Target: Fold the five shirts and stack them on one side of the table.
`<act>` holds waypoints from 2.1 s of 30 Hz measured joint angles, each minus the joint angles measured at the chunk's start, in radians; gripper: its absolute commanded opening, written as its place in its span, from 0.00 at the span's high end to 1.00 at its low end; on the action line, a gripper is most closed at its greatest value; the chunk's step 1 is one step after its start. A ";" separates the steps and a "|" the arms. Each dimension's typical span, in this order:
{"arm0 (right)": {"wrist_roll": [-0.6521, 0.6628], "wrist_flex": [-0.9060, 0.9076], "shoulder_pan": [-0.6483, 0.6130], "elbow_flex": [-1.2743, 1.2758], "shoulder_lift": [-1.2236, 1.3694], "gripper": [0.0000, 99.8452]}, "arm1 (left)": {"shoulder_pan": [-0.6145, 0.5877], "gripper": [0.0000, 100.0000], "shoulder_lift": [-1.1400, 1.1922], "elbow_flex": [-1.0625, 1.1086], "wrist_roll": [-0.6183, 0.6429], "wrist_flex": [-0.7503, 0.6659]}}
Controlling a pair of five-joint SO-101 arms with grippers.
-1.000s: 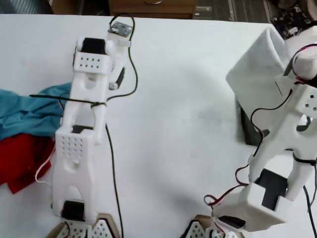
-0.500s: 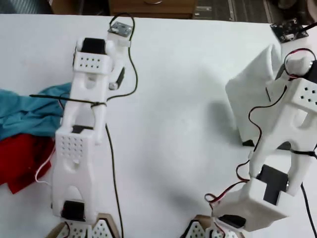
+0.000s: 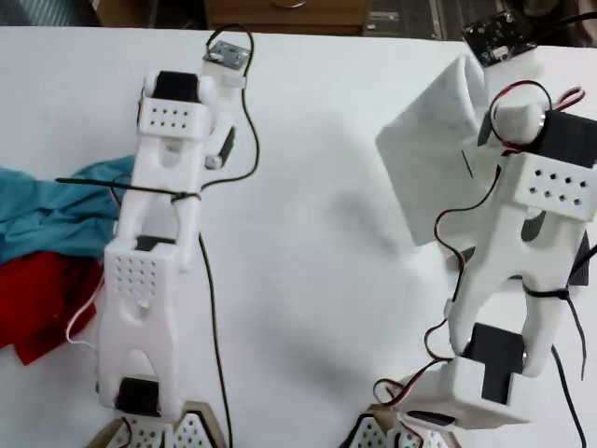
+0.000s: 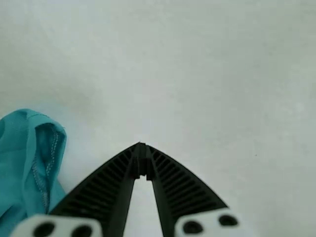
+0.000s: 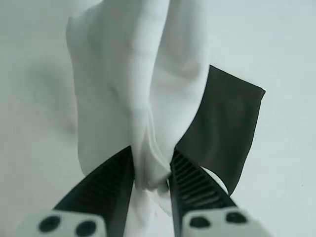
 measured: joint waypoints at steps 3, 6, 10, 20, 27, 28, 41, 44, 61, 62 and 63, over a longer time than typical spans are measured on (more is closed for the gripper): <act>0.000 0.000 0.021 0.000 0.000 0.98 | 0.000 0.97 0.000 0.000 0.000 0.000; 0.000 0.000 0.066 -0.002 0.017 0.98 | 0.000 0.97 0.000 0.000 0.000 0.000; 0.000 -0.034 0.144 -0.002 0.089 0.98 | 0.000 0.97 0.000 0.000 0.000 0.000; 0.029 -0.157 0.265 0.000 0.252 0.98 | 0.000 0.97 0.000 0.000 0.000 0.000; 0.057 -0.230 0.341 0.000 0.330 0.98 | 0.000 0.97 0.000 0.000 0.000 0.000; 0.064 -0.241 0.347 0.000 0.341 0.98 | 0.000 0.97 0.000 0.000 0.000 0.000; 0.077 -0.362 0.399 0.000 0.396 0.98 | 0.000 0.97 0.000 0.000 0.000 0.000; 0.077 -0.397 0.399 0.000 0.396 0.98 | 0.000 0.97 0.000 0.000 0.000 0.000; 0.077 -0.523 0.404 0.000 0.577 0.81 | 0.000 0.97 0.000 0.097 0.000 0.000; 0.077 -0.526 0.404 0.000 0.578 0.78 | 0.000 0.97 0.000 0.097 0.000 0.000; 0.077 -0.526 0.404 0.000 0.578 0.77 | 0.000 0.97 0.000 0.098 0.000 0.000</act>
